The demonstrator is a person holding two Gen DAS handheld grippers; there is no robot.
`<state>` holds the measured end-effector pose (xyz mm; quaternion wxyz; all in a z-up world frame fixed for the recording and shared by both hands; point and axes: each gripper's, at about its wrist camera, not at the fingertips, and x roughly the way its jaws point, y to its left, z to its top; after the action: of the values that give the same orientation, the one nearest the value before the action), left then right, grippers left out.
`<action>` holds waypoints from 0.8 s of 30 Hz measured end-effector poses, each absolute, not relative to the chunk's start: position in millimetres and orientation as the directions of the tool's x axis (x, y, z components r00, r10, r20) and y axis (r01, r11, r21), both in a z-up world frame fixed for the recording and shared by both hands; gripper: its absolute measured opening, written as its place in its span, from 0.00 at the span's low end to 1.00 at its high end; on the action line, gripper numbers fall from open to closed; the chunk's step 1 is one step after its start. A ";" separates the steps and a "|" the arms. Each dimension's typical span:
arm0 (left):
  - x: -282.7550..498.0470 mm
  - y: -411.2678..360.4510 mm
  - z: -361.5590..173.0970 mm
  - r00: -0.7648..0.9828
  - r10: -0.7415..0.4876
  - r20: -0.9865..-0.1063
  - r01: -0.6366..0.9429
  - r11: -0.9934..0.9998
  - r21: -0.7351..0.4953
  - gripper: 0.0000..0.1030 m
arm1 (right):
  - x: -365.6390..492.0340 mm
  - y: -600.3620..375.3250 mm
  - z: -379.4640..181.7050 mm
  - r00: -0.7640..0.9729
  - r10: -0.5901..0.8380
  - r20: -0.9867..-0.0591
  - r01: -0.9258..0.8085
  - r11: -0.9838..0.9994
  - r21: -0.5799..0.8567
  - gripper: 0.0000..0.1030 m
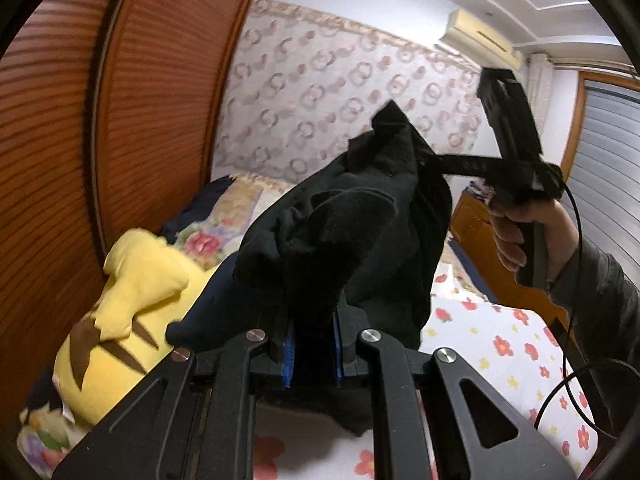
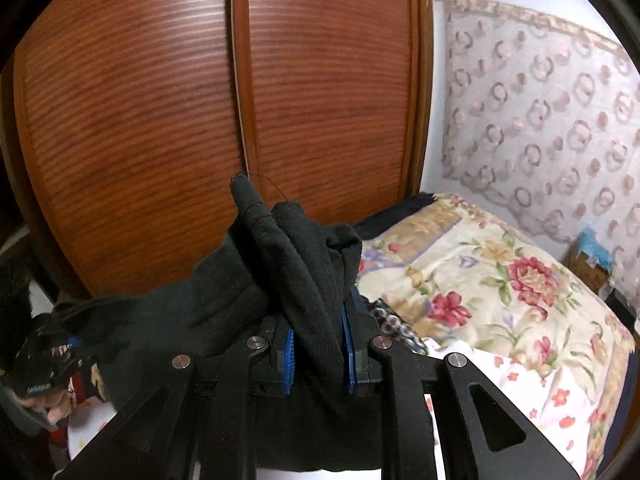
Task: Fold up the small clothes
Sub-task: 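Lower the folded shirt onto the navy pillow and open both tools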
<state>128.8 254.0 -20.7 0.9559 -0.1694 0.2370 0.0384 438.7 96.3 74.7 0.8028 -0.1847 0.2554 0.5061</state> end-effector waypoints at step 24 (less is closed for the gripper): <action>120.0 261.2 -26.6 0.850 0.104 -0.516 -0.258 0.937 -0.235 0.79 | 483.5 95.3 -5.8 0.383 0.651 -0.656 -0.868 0.496 -0.015 0.37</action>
<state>120.0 261.2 -26.6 0.9501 -0.1493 0.2568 0.0952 483.5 95.3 -5.8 0.8115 -0.1816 0.2991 0.4680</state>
